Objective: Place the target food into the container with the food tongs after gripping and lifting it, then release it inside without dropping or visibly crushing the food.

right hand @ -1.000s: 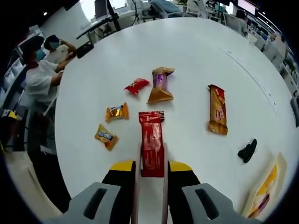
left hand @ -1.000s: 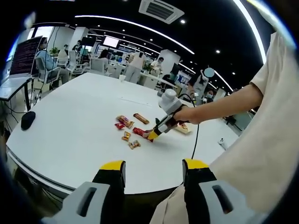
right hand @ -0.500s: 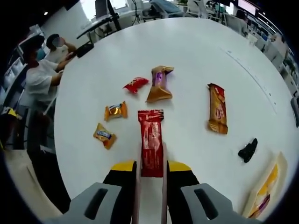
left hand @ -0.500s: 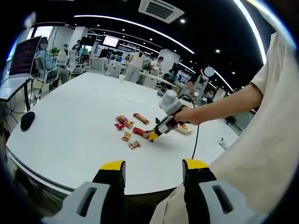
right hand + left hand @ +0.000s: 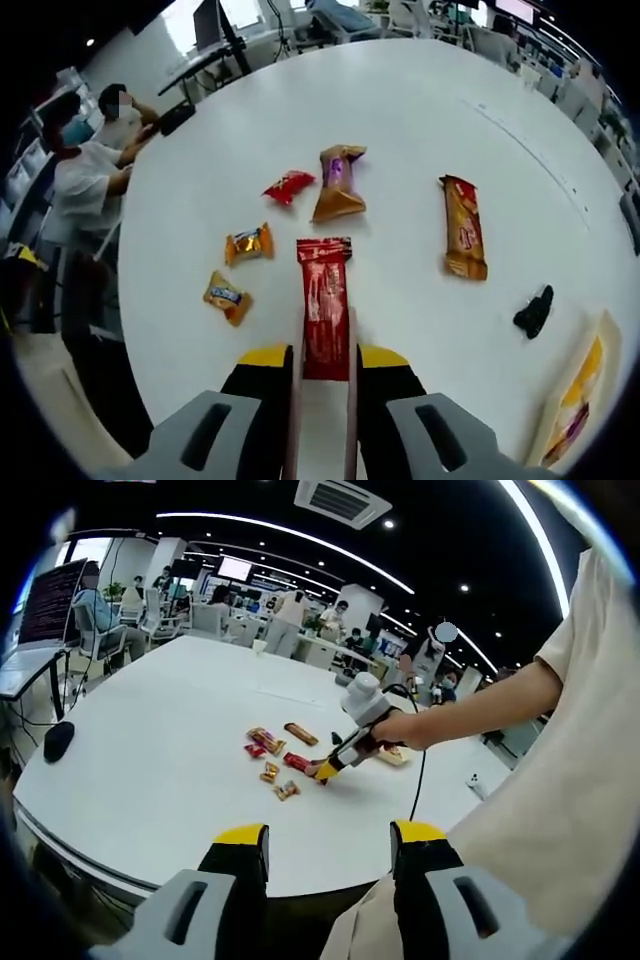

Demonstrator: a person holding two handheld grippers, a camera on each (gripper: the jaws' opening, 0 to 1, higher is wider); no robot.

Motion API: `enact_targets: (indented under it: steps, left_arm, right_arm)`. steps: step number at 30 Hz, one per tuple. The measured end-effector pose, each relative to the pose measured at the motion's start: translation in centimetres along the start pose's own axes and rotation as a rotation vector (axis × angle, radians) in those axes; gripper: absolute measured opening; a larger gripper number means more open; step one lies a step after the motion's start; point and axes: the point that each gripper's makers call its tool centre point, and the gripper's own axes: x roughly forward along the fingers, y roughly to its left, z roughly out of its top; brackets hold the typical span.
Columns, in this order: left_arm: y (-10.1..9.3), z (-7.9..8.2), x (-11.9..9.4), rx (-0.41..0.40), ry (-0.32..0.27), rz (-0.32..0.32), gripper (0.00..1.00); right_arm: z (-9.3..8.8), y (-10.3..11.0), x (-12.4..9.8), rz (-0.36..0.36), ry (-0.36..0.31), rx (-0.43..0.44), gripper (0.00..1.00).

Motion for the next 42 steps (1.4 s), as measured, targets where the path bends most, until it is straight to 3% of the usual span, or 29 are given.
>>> enact_targets:
  steps: [9, 20, 23, 29, 36, 42]
  left_arm:
    - [-0.3, 0.4, 0.7, 0.025, 0.012, -0.033, 0.48]
    - [-1.4, 0.9, 1.9, 0.068, 0.041, -0.094, 0.48]
    - [-2.2, 1.5, 3.2, 0.099, 0.053, -0.139, 0.48]
    - [-3.8, 1.3, 4.4, 0.124, 0.066, -0.195, 0.48]
    - [-4.7, 1.3, 5.0, 0.132, 0.064, -0.23, 0.48]
    - [-5.1, 1.1, 5.1, 0.137, 0.073, -0.247, 0.48]
  right_arm:
    - [0.3, 0.7, -0.9, 0.017, -0.049, 0.046, 0.23]
    - [0.2, -1.0, -2.7, -0.005, -0.116, 0.099, 0.23]
    - [0.7, -1.7, -5.0, -0.018, -0.174, 0.133, 0.23]
    - [0.7, -2.3, -7.2, -0.045, -0.212, 0.145, 0.23]
    - [-0.2, -3.4, -9.1, -0.08, -0.23, 0.169, 0.23]
    - [-0.5, -2.9, -10.7, -0.099, -0.259, 0.187, 0.23]
